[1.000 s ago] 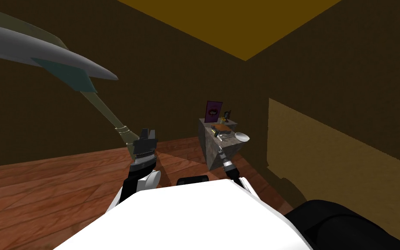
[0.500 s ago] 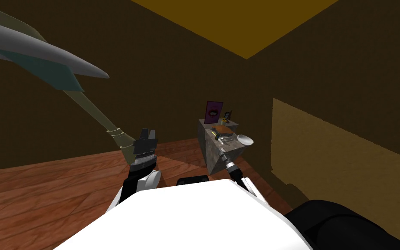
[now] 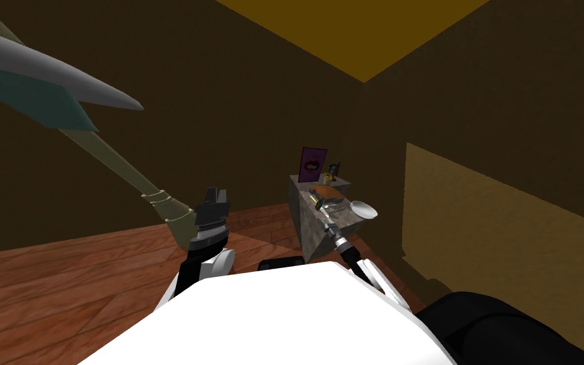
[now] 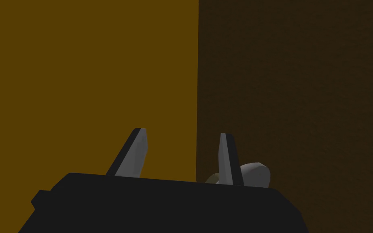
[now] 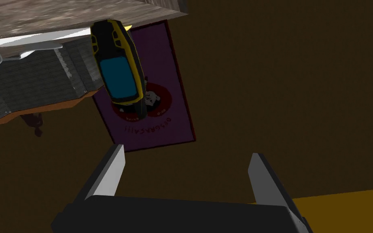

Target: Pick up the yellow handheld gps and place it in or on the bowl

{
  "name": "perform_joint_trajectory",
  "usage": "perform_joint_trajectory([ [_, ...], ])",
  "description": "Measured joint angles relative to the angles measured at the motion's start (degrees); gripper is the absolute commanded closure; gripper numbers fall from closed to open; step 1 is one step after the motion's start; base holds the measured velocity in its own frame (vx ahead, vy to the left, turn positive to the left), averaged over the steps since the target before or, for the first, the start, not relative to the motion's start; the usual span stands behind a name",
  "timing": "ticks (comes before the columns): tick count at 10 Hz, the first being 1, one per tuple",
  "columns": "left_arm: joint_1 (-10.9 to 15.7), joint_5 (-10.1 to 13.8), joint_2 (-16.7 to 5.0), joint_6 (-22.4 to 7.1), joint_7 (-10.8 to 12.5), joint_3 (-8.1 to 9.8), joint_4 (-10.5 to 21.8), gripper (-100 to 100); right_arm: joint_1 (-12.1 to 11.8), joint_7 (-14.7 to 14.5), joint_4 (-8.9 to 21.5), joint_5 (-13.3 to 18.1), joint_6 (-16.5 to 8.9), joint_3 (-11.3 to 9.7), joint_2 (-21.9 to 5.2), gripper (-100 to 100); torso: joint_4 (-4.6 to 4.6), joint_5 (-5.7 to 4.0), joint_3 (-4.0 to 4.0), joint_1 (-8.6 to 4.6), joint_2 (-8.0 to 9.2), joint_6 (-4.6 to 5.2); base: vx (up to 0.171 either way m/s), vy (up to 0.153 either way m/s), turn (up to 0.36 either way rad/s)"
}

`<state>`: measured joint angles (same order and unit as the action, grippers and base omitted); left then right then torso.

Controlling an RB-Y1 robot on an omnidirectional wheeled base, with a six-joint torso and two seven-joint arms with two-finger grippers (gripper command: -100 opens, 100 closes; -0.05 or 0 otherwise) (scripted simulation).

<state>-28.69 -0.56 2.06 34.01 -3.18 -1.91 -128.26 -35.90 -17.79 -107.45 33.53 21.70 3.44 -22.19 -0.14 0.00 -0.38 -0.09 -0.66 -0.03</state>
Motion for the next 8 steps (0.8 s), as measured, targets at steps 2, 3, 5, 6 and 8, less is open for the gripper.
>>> perform_joint_trajectory([
  [2,0.00,0.00,0.00,0.00,0.00,0.00,0.00,0,0.05,-1.86,1.12,2.81,0.03,1.21,-1.38,-100,-0.03,0.00,-0.06,0.02,-0.09,-0.01,0.144,-0.017,0.003],
  [3,0.00,0.00,0.00,0.00,0.00,0.00,0.00,0,0.55,-2.68,2.14,4.28,0.12,1.81,-2.06,-100,0.00,0.00,0.00,0.05,0.01,-0.01,0.163,-0.053,-0.001],
  [5,-0.01,0.00,0.00,0.00,0.00,0.00,0.00,0,0.98,-4.41,3.19,7.72,-0.17,3.23,-4.28,-100,-0.04,-0.01,-0.12,0.02,-0.21,-0.01,0.210,-0.002,0.017],
  [6,-0.01,0.00,0.00,0.00,0.00,0.00,0.00,0,0.99,-5.32,3.47,9.33,-0.14,3.85,-5.18,-100,-0.05,0.02,-0.14,0.14,-0.22,-0.01,0.167,-0.019,0.011],
  [8,0.00,0.00,0.00,0.00,0.00,0.00,0.00,0,1.18,-6.77,3.75,11.95,-0.17,4.55,-6.42,-100,-0.02,0.00,-0.04,0.04,-0.04,-0.01,0.142,-0.011,0.032],
])
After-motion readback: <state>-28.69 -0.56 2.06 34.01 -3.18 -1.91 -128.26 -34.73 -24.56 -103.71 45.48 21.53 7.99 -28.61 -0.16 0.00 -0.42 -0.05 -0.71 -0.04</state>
